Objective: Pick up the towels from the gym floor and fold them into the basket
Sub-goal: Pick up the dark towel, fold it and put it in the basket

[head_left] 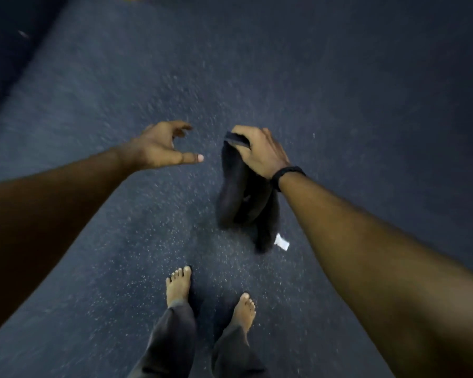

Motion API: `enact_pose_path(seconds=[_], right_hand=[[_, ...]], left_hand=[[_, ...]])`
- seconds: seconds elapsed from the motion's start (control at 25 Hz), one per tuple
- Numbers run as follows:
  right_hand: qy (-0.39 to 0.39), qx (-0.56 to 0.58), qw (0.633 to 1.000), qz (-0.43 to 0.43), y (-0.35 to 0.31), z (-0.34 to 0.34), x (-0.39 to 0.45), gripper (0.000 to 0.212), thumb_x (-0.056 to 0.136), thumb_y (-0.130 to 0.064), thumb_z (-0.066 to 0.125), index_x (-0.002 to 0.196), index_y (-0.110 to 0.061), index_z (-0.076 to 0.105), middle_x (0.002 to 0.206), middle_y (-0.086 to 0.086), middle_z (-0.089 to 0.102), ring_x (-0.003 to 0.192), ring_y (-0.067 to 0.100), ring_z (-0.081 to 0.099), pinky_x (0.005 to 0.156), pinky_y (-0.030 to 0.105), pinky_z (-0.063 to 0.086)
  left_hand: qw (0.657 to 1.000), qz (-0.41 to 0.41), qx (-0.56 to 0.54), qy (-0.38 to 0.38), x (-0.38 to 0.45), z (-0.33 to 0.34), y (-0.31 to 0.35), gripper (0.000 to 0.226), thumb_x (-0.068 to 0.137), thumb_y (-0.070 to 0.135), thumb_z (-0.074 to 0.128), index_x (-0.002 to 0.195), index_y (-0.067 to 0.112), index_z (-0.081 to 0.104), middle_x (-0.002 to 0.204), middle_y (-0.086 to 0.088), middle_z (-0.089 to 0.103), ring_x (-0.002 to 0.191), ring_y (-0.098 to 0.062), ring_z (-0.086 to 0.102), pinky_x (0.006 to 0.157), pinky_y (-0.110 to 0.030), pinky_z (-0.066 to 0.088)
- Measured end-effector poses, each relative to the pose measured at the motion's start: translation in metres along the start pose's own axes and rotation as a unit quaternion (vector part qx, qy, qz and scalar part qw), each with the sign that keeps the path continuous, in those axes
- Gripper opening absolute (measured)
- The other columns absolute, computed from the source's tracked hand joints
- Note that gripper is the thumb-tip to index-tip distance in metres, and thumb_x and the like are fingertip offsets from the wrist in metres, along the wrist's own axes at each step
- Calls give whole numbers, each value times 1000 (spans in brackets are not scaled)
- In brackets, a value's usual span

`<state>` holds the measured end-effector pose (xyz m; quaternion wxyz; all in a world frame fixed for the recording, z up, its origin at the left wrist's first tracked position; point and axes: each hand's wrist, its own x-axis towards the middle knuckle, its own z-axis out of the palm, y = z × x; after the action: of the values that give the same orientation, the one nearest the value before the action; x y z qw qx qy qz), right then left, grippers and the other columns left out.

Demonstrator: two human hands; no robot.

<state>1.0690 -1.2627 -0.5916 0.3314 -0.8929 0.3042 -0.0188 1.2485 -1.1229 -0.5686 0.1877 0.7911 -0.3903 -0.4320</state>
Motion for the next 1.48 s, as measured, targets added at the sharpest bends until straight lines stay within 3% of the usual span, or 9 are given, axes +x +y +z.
enact_pose_path(seconds=[0.32, 0.52, 0.64, 0.72, 0.84, 1.0, 1.2, 1.32, 1.48], right_hand=[[-22, -59, 983, -175, -273, -178, 25, 39, 95, -53, 43, 75, -21, 51, 78, -1, 57, 88, 27, 57, 63, 33, 33], [-10, -83, 944, -321, -419, -262, -3, 35, 98, -43, 44, 81, -17, 60, 89, 9, 66, 93, 32, 58, 68, 35, 37], [5, -85, 911, -403, -510, -301, -35, 36, 95, -46, 48, 68, -23, 49, 77, 6, 61, 88, 32, 58, 70, 37, 41], [6, -81, 881, -466, -570, -316, -64, 36, 93, -49, 50, 67, -25, 48, 75, 2, 59, 89, 31, 58, 71, 38, 43], [-1, -86, 834, -545, -650, -322, -111, 32, 91, -48, 55, 71, -24, 51, 75, -1, 52, 87, 29, 55, 67, 33, 36], [-35, -74, 766, -638, -750, -301, -197, 33, 90, -44, 59, 71, -18, 54, 71, 1, 53, 78, 23, 51, 66, 34, 40], [-92, -55, 693, -713, -847, -232, -304, 41, 86, -44, 63, 72, -6, 56, 60, 5, 53, 67, 26, 55, 65, 41, 48], [-130, -40, 641, -755, -896, -180, -390, 42, 88, -39, 64, 59, -13, 50, 54, -1, 46, 57, 17, 47, 60, 36, 41], [-174, -6, 612, -772, -949, -111, -501, 46, 88, -36, 66, 51, -22, 41, 51, -3, 40, 54, 11, 39, 59, 34, 35]], left_hand=[[970, -27, -19, 242, -240, -221, 59, 94, 64, 59, 78, 142, 20, 43, 140, -5, 51, 128, -18, 49, 107, -28, 34], [905, -61, -4, 422, -421, -287, 102, 82, 68, 49, 79, 139, 23, 47, 135, -4, 57, 124, -17, 53, 107, -28, 35], [855, -94, -5, 510, -538, -298, 118, 80, 67, 49, 79, 137, 23, 49, 133, -4, 58, 123, -17, 53, 107, -29, 37], [821, -122, -8, 557, -613, -290, 123, 82, 66, 51, 79, 136, 22, 49, 131, -5, 58, 121, -17, 54, 105, -28, 38], [781, -163, 8, 603, -709, -265, 128, 102, 52, 73, 75, 135, 20, 51, 128, -6, 61, 117, -17, 58, 103, -30, 41], [705, -228, -6, 671, -845, -210, 117, 100, 50, 74, 74, 131, 20, 54, 124, -1, 63, 112, -12, 60, 103, -29, 43], [629, -311, -32, 712, -980, -125, 101, 74, 69, 43, 81, 133, 19, 52, 127, 1, 60, 115, -12, 57, 100, -25, 40], [589, -358, -40, 724, -1058, -73, 82, 75, 69, 47, 80, 134, 21, 52, 129, -1, 60, 115, -13, 56, 98, -24, 40], [547, -406, -49, 730, -1151, -16, 62, 75, 72, 45, 79, 136, 22, 50, 130, -2, 59, 119, -16, 55, 101, -27, 39]])
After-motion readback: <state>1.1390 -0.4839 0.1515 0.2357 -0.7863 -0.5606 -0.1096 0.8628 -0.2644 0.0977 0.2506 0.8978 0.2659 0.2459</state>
